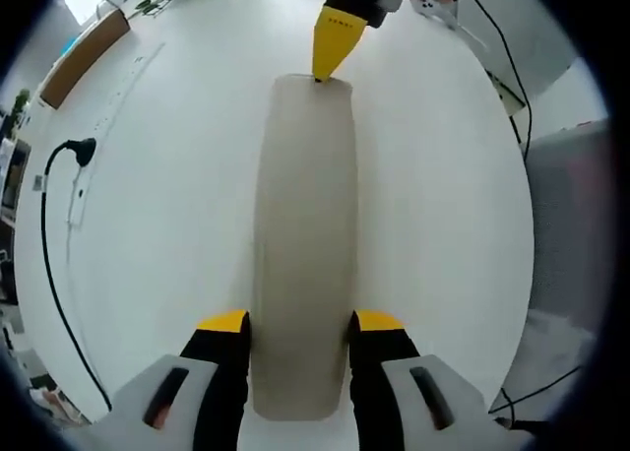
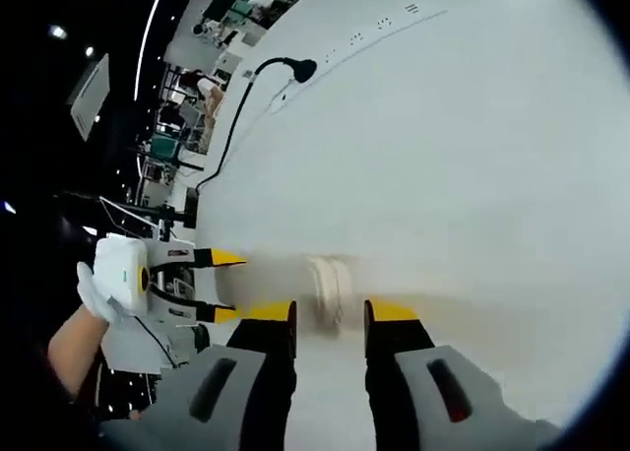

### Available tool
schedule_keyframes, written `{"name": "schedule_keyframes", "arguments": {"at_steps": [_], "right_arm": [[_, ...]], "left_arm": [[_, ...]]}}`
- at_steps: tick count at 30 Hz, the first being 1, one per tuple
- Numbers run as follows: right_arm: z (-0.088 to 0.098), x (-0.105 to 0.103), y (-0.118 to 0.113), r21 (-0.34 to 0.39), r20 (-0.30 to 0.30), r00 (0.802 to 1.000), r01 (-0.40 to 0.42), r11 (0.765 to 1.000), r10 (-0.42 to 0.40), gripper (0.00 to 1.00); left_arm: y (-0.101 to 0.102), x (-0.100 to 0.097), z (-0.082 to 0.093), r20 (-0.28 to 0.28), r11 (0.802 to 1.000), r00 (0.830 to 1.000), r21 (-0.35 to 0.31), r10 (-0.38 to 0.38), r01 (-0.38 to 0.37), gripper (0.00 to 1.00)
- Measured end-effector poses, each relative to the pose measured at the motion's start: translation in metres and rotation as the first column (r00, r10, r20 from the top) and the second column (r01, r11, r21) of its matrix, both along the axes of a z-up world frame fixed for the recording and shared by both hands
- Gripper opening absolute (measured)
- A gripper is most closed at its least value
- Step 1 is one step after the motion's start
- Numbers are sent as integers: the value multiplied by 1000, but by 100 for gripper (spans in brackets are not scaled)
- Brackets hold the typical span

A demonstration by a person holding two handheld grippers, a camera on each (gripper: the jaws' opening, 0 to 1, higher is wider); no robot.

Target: Arrange the utensils inside the cutlery case until each visible utensil rests in its matching compartment.

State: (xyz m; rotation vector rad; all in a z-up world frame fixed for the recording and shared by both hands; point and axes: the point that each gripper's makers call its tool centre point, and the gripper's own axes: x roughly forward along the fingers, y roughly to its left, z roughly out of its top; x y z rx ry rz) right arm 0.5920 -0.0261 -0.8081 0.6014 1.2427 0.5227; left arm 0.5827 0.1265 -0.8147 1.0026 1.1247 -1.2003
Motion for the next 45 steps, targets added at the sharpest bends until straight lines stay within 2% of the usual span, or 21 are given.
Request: {"name": "schedule_keyframes", "arguments": {"at_steps": [1, 2, 3, 4, 7, 11, 13, 16, 17, 19, 22, 24, 30, 34, 35, 37, 38, 40, 42, 44, 45], "right_arm": [[1, -1, 4, 29, 28, 999, -28, 999, 27, 15], [4, -7, 7, 37, 28, 1000, 7, 999, -8, 14], [6, -7, 8, 52, 44, 999, 1, 999, -4, 12], [2, -4, 5, 44, 33, 998, 49, 998, -50, 13], [3, -9, 5, 84, 36, 996, 74, 994, -77, 13], [5, -16, 6, 135, -20, 992, 127, 983, -126, 11], [6, -24, 8, 140, -48, 993, 114, 984, -108, 9], [9, -38, 15, 128, -33, 998, 65, 990, -61, 9], [8, -46, 18, 125, -12, 1000, 16, 992, -15, 9], [7, -41, 17, 130, -15, 1000, 25, 991, -23, 11], [-1, -46, 23, 136, -34, 999, 34, 990, -30, 19], [-1, -47, 25, 143, -19, 999, 34, 989, -31, 20], [-1, -46, 22, 227, -5, 995, 94, 969, -95, 17], [-2, -45, 24, 221, 17, 997, 67, 973, -72, 13], [-2, -43, 24, 211, 57, 997, 34, 977, -47, 13], [-2, -37, 24, 239, 32, 993, 100, 966, -110, 13], [-1, -40, 25, 255, -27, 992, 123, 959, -120, 14], [-1, -39, 26, 257, -71, 992, 115, 959, -100, 16], [-1, -37, 26, 254, -58, 995, 96, 962, -84, 17], [-2, -25, 24, 234, 5, 997, 78, 969, -81, 17], [-1, -13, 22, 232, 44, 992, 102, 967, -115, 17]], "left_arm": [[0, 0, 0, -1, 1000, 1000, 3, 3, -3, 40], [0, 0, -1, -1, 1000, 1000, 10, -4, 4, 40], [0, 0, -1, -1, 1000, 1000, 12, -7, 7, 40], [1, 1, -3, 2, 1000, 1000, 21, -10, 10, 40], [0, 1, -6, 11, 999, 1000, 26, -23, 22, 41], [1, 2, -6, 17, 999, 999, 34, -36, 36, 41], [4, -2, -6, 7, 997, 997, 31, -73, 73, 41], [8, -7, -7, 10, 992, 992, 43, -122, 121, 40], [9, -8, -8, 11, 989, 990, 49, -139, 138, 40], [10, -11, -9, 17, 986, 987, 53, -162, 161, 40], [9, -10, -9, 30, 987, 987, 42, -159, 157, 40], [9, -9, -10, 41, 988, 988, 34, -150, 149, 40], [8, -7, -11, 52, 989, 988, 35, -148, 146, 41], [9, -7, -9, 46, 989, 989, 48, -144, 141, 40], [10, -8, -9, 44, 989, 989, 44, -143, 141, 40], [10, -8, -8, 38, 992, 991, 39, -124, 123, 40], [11, -9, -8, 39, 991, 991, 33, -132, 130, 40], [10, -9, -8, 41, 990, 990, 32, -137, 136, 40], [10, -9, -8, 40, 991, 991, 36, -131, 129, 40], [10, -10, -8, 39, 991, 991, 35, -129, 128, 40], [10, -10, -8, 39, 991, 991, 32, -129, 128, 40]]}}
